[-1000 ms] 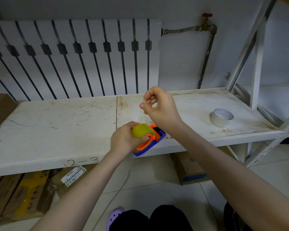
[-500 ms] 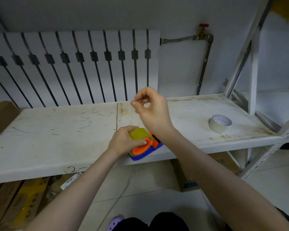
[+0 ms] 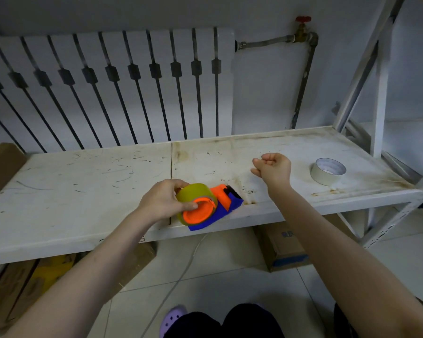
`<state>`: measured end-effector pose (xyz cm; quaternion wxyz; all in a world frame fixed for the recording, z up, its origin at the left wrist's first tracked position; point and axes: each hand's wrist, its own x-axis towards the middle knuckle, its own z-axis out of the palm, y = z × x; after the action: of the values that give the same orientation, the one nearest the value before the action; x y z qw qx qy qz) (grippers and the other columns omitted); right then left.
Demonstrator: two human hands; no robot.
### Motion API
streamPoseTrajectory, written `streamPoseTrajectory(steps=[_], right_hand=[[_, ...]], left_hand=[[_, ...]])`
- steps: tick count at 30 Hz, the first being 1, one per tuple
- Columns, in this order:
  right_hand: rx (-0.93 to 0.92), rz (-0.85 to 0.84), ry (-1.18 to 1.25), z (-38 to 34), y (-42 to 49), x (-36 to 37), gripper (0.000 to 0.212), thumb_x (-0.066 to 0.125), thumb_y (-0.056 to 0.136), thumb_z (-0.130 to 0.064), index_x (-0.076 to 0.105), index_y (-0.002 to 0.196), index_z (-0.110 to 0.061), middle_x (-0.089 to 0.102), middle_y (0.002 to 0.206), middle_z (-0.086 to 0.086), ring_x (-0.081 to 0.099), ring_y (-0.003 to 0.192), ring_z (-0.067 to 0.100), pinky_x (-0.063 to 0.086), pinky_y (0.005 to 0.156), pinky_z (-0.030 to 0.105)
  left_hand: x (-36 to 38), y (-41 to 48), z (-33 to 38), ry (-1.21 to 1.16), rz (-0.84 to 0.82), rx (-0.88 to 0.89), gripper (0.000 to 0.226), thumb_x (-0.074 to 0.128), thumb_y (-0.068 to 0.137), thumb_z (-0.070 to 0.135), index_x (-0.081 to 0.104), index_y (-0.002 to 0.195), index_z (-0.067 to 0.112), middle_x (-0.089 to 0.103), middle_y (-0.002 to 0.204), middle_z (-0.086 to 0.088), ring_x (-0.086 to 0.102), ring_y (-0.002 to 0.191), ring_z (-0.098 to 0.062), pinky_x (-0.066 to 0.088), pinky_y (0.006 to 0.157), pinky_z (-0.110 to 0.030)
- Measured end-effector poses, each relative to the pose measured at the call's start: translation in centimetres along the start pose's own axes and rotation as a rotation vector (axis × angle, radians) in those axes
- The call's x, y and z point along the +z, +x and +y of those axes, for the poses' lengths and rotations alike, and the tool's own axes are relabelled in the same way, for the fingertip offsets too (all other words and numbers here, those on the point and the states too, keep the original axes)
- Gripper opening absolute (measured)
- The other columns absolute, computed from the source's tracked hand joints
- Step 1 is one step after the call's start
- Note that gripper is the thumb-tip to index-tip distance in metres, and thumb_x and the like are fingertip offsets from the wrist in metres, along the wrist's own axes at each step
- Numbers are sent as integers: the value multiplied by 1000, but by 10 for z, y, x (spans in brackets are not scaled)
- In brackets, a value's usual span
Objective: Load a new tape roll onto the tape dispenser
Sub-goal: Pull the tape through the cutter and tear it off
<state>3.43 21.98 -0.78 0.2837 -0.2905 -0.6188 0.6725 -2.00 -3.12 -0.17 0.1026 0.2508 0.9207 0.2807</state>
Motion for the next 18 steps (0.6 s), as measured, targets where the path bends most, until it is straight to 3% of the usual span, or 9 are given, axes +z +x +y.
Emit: streamPoseTrajectory(steps=[8,14,18], right_hand=[[170,120,48,30,0,-11,16,65,82,2,55,94,-3,61,99,15,68,89,32,55,63,22],[41,43,67,18,-18,-13,12,64,83,-1,55,85,-8,59,82,8,65,78,21,58,69,26],[-1,58,69,24,-28,-14,13,63,82,0,54,83,-9,56,78,7,62,72,18,59,64,24]], left_hand=[[0,3,6,114,-18,17,65,78,68,44,58,125,18,64,121,-4,58,107,-22,53,84,-37],[-20,7,6,349,0,24,64,75,62,44,62,120,22,68,110,-3,59,95,-22,53,78,-35],[-23,15,14,487,5,65,60,74,62,47,64,115,22,68,106,-3,59,99,-24,48,73,-31]])
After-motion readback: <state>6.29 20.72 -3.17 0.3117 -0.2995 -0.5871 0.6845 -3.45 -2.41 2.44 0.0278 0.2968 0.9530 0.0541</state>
